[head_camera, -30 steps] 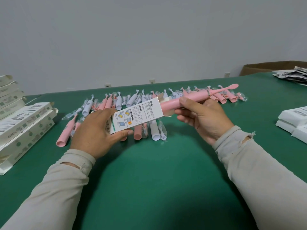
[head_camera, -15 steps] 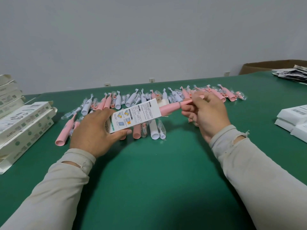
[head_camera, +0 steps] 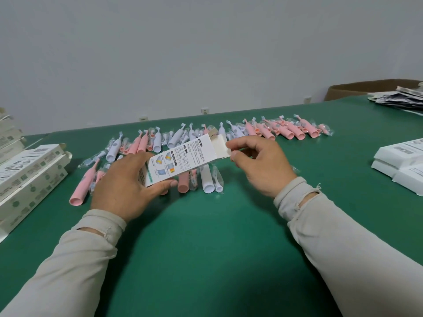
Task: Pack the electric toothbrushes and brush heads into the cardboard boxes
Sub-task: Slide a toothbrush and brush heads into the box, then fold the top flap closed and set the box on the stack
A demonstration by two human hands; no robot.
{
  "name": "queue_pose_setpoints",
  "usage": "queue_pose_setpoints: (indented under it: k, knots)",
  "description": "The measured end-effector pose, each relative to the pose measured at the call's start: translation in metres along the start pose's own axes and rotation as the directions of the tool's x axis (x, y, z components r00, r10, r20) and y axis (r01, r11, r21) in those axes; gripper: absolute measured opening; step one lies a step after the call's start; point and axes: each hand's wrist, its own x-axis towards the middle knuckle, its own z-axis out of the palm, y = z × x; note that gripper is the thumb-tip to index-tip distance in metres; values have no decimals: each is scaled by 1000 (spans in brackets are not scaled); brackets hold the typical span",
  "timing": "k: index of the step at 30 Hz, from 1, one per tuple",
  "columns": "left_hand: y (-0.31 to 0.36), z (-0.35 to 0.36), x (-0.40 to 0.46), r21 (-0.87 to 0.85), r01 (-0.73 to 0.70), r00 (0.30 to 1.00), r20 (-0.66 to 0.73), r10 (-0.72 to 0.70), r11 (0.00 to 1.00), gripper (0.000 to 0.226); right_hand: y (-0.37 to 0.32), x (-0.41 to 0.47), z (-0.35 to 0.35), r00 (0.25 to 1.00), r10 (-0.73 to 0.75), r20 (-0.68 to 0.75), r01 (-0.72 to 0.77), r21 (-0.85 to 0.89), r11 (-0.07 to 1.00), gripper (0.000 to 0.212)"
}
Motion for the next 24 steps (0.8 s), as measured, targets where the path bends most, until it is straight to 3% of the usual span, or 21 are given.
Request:
queue_pose_setpoints:
  k: [4, 7, 8, 10, 12, 13, 16, 19, 22, 24]
  knots:
    - [2, 1, -2, -20, -7, 1000, 7, 7, 1000, 76, -2, -3, 1, 990, -42, 134, 60, -130, 990, 37]
    - [1, 3, -1, -23, -18, 1000, 15, 19, 1000, 66, -2, 2, -11, 979, 5, 206, 31, -170, 985, 44]
    - [0, 3, -1, -24, -16, 1000, 13, 16, 1000, 63, -3, 6, -22, 989, 39, 141, -17, -151, 988, 42]
    - [0, 3, 1, -17, -2, 1000, 1, 2, 1000, 62, 2, 16, -54, 989, 85, -121, -110, -222, 969, 31]
    - [1, 3, 1, -1, 10, 1000, -9, -10, 1000, 63, 12, 21, -84, 932, 123, -341, -279, -456, 845, 20]
    - [2, 3, 1, 2, 13, 1000, -11, -13, 1000, 63, 17, 20, -94, 912, 178, -369, -366, -539, 759, 16]
    - [5, 2, 0, 14, 11, 1000, -10, -11, 1000, 62, 29, 16, -93, 895, 351, -275, -440, -677, 590, 12]
    - [6, 3, 0, 17, 4, 1000, -8, -4, 1000, 61, 31, 15, -82, 885, 443, -145, -380, -775, 505, 36]
    - [5, 2, 0, -1, 10, 1000, -4, -10, 1000, 61, 27, 13, -81, 830, 557, -43, -311, -863, 398, 19]
    - [5, 2, -1, 0, 6, 1000, -19, -6, 1000, 61, 23, 10, -85, 843, 538, 11, -270, -856, 440, 13]
